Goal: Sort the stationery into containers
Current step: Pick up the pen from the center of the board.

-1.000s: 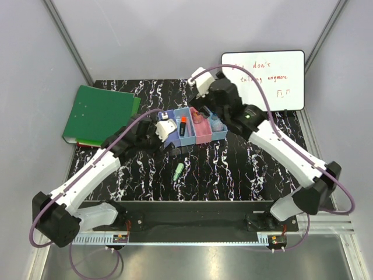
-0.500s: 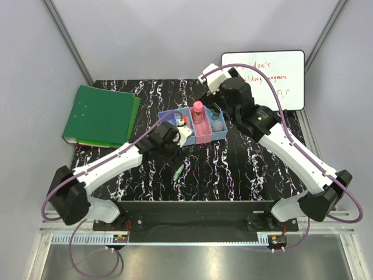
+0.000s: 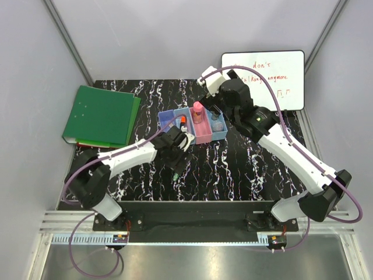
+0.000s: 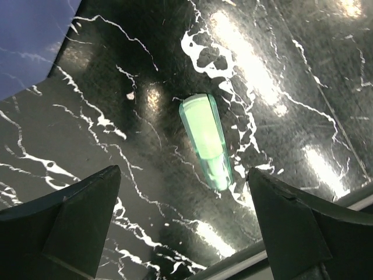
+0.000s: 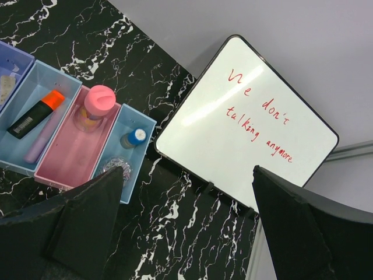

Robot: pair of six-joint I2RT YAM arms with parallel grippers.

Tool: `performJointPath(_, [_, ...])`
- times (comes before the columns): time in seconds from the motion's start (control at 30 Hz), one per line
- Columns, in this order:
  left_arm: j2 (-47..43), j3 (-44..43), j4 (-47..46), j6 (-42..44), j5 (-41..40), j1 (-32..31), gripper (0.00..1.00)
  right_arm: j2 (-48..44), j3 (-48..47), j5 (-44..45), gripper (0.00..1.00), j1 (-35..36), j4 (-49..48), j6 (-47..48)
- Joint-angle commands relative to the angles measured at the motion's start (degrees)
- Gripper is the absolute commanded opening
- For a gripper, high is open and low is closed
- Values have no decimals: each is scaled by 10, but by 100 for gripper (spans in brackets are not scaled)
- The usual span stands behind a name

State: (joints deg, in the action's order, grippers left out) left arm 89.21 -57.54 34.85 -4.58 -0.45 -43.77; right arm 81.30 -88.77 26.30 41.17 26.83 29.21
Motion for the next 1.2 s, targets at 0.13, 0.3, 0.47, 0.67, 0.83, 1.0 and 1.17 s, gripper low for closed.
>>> performJointPath(0.13, [85, -35, -19, -21, -6, 0, 97, -24, -2, 1, 100, -7, -15, 7])
performJointPath(0.3, [126, -63, 1, -18, 1, 0, 97, -24, -3, -3, 100, -9, -14, 1])
performJointPath(0.47, [140, -69, 2, -17, 1, 0, 77, -31, 4, -5, 99, -11, -14, 1])
performJointPath(0.67, [142, -74, 4, -12, 14, 0, 27, -30, 3, -7, 98, -14, -14, -5])
performJointPath(0.83, [140, -72, 4, -13, 10, 0, 13, -31, 3, -8, 98, -15, -14, -6])
performJointPath(1.0, [133, -71, 4, -12, 6, 0, 0, -31, 4, -9, 98, -16, -15, -5])
performJointPath(1.17, [101, -68, 5, -11, -11, 0, 0, -32, 10, -6, 98, -15, -14, -2])
